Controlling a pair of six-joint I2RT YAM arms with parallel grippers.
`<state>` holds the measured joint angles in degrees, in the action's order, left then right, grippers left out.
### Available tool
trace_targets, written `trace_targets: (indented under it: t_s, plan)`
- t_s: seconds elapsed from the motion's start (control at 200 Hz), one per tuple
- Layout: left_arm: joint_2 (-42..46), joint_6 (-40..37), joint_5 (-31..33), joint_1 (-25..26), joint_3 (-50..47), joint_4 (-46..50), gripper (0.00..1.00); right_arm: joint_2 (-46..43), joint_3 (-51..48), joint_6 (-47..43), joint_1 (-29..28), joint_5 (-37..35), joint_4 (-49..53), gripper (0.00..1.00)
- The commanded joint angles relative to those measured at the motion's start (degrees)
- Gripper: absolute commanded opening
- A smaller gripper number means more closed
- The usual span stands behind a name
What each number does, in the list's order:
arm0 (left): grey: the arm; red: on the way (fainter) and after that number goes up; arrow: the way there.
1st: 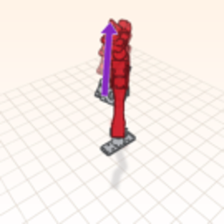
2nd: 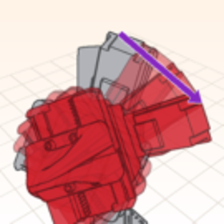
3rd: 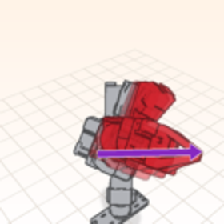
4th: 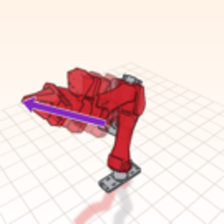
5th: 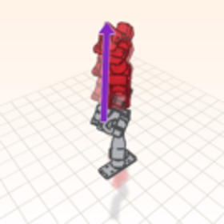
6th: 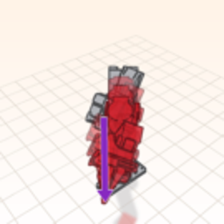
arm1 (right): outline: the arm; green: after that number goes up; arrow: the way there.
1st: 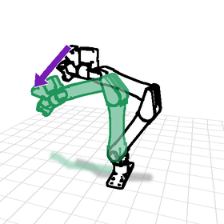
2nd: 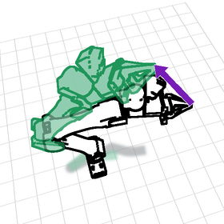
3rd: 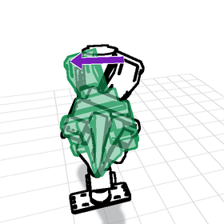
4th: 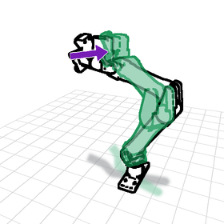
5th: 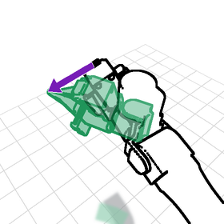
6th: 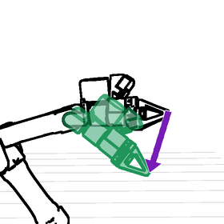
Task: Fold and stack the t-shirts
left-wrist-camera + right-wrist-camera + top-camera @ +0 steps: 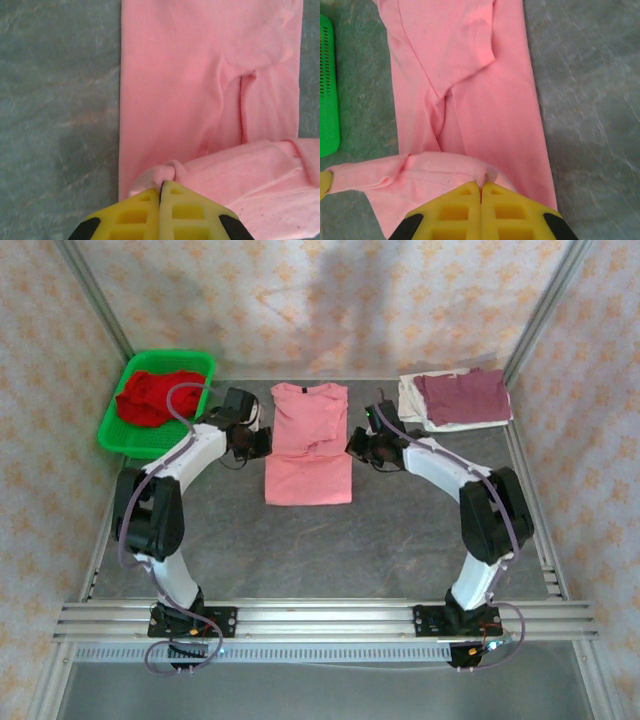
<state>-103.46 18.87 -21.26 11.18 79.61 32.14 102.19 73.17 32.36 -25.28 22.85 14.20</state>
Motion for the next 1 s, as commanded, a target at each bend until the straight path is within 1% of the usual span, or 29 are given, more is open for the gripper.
trace_targets:
  t_s: [0.0,0.015,0.055,0.085,0.115,0.15,0.19,0.235,0.26,0.295,0.38,0.46,0.48,0.55,0.641,0.701,0.761,0.846,0.996]
  plan:
    - [-5.3,-2.4,1.0,-1.2,7.5,0.6,0.0,5.0,6.9,-2.6,1.4,0.4,-0.7,0.0]
    - [-6.4,-2.5,1.0,-1.3,8.7,0.6,0.0,6.0,8.0,-2.7,1.7,0.5,-0.7,0.02]
    - [-9.4,-2.7,2.1,-1.8,12.1,1.0,0.0,8.9,11.5,-3.3,2.6,1.0,-0.1,0.11]
    - [-11.9,-2.9,2.9,-2.1,15.3,2.0,0.12,11.4,14.9,-3.8,3.2,1.6,1.4,0.18]
    - [-14.2,-3.2,3.0,-2.4,19.0,3.4,0.26,13.9,18.3,-3.8,4.0,2.5,3.3,0.19]
    - [-16.5,-3.6,2.5,-2.9,23.2,4.8,0.37,16.3,20.9,-2.8,5.0,3.2,4.5,0.19]
    - [-18.5,-3.8,2.3,-3.1,27.3,7.2,0.46,17.8,22.4,-1.8,5.8,5.0,4.7,0.26]
    - [-19.2,-3.8,2.9,-3.2,30.9,10.2,0.52,17.6,22.8,-1.7,6.1,6.2,4.8,0.35]
    - [-18.4,-3.7,3.3,-3.2,30.8,10.5,0.54,16.8,22.2,-2.0,5.8,5.9,5.0,0.43]
    - [-15.9,-3.2,3.5,-3.1,28.2,9.4,0.55,14.8,20.6,-2.6,5.4,5.3,4.9,0.44]
    - [-7.1,-1.1,4.5,-2.2,15.7,3.1,0.55,7.8,13.4,-3.9,4.0,3.8,3.9,0.38]
    - [1.5,0.3,6.1,-0.3,2.8,-3.4,0.5,0.7,4.3,-4.2,1.8,3.6,-0.8,0.29]
    - [2.9,0.7,6.1,0.2,0.1,-4.7,0.5,-0.3,2.5,-4.0,1.2,4.0,-1.8,0.25]
    - [5.9,1.4,5.0,2.6,-7.4,-9.2,0.43,-2.2,-2.0,-2.8,-0.9,6.3,-4.7,0.16]
    - [6.0,3.6,3.6,5.0,-12.9,-14.5,0.36,-2.0,-5.8,-0.9,-3.7,7.6,-8.8,0.06]
    - [4.9,4.9,2.0,6.1,-15.1,-16.9,0.34,-0.4,-6.9,0.7,-4.7,8.7,-11.0,0.05]
    - [3.6,5.3,2.3,7.1,-17.1,-18.4,0.32,1.5,-7.4,2.0,-5.4,9.6,-12.9,0.05]
    - [2.0,6.1,2.7,7.2,-19.4,-19.2,0.31,4.6,-7.3,2.8,-5.9,9.4,-13.2,0.04]
    - [-0.3,6.6,3.2,7.1,-22.0,-22.2,0.31,7.9,-8.4,2.6,-5.9,6.6,-13.7,0.02]
